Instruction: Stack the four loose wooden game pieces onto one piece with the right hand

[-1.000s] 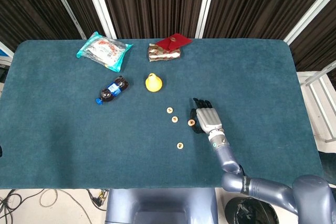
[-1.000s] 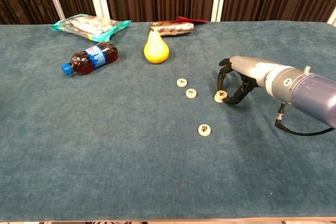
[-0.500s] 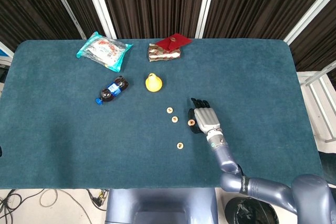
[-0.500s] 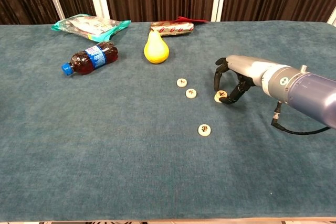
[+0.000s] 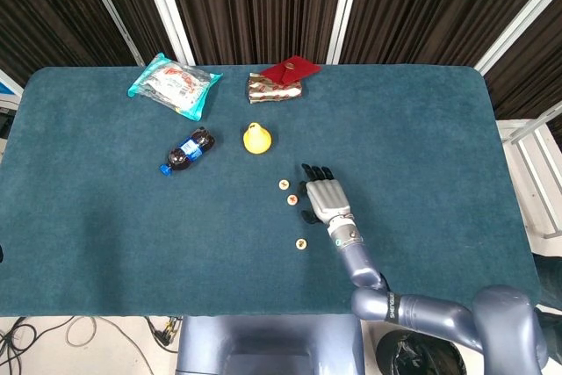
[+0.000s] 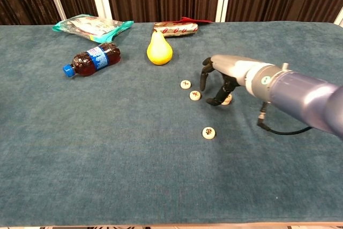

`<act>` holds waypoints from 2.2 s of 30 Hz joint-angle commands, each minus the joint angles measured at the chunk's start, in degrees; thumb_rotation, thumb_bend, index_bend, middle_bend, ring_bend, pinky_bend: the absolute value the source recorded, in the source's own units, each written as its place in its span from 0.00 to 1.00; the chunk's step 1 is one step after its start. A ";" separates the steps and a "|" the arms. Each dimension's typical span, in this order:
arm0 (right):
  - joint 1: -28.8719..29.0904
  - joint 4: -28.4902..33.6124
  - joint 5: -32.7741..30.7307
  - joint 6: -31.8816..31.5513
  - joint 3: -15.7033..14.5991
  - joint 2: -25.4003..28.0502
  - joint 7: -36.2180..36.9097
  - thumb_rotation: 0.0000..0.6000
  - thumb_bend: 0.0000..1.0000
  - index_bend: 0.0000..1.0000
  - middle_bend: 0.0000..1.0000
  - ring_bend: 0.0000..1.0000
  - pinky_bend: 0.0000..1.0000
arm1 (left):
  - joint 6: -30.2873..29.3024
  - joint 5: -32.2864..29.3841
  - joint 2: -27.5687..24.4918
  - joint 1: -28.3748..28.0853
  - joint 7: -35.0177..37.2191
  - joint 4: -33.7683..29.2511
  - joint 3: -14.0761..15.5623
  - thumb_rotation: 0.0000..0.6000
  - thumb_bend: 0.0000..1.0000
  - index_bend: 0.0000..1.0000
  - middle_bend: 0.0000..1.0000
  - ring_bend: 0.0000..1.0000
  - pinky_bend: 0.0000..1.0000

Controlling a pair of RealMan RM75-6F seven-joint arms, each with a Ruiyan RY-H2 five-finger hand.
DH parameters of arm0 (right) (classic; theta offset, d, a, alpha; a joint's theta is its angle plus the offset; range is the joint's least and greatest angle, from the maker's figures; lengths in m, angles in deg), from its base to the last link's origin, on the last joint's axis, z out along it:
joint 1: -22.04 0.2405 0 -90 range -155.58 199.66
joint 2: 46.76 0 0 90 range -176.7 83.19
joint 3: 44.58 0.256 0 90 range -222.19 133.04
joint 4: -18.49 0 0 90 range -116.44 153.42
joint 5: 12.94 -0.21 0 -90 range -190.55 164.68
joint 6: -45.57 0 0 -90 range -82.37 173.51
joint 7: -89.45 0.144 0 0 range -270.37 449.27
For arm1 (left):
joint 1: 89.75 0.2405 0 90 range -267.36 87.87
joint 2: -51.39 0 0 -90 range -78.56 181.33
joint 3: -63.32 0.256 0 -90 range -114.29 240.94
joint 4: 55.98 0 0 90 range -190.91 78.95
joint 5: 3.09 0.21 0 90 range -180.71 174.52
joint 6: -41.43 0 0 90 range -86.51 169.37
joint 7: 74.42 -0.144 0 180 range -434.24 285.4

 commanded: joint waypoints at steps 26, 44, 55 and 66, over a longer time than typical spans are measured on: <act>3.10 -8.10 -3.25 0.21 1.87 -5.82 -1.60 1.00 0.40 0.42 0.00 0.00 0.00 | 0.17 -0.20 -0.14 -0.05 0.46 -0.07 -0.13 1.00 0.62 0.07 0.00 0.00 0.00; 2.73 -8.39 -2.13 0.36 1.98 -6.34 -0.56 1.00 0.40 0.46 0.00 0.00 0.00 | 0.32 -0.42 -0.13 -0.11 0.26 -0.17 -0.11 1.00 0.62 0.07 0.00 0.00 0.00; 3.17 -9.57 -2.05 0.63 2.38 -7.35 -0.50 1.00 0.40 0.46 0.00 0.00 0.00 | 0.33 -0.66 -0.14 -0.12 0.15 -0.29 -0.19 1.00 0.62 0.07 0.00 0.00 0.00; 3.38 -10.24 -2.19 0.57 2.85 -8.04 -0.70 1.00 0.40 0.49 0.00 0.00 0.00 | 0.20 -0.67 -0.10 -0.12 0.11 -0.27 -0.23 1.00 0.62 0.07 0.00 0.00 0.00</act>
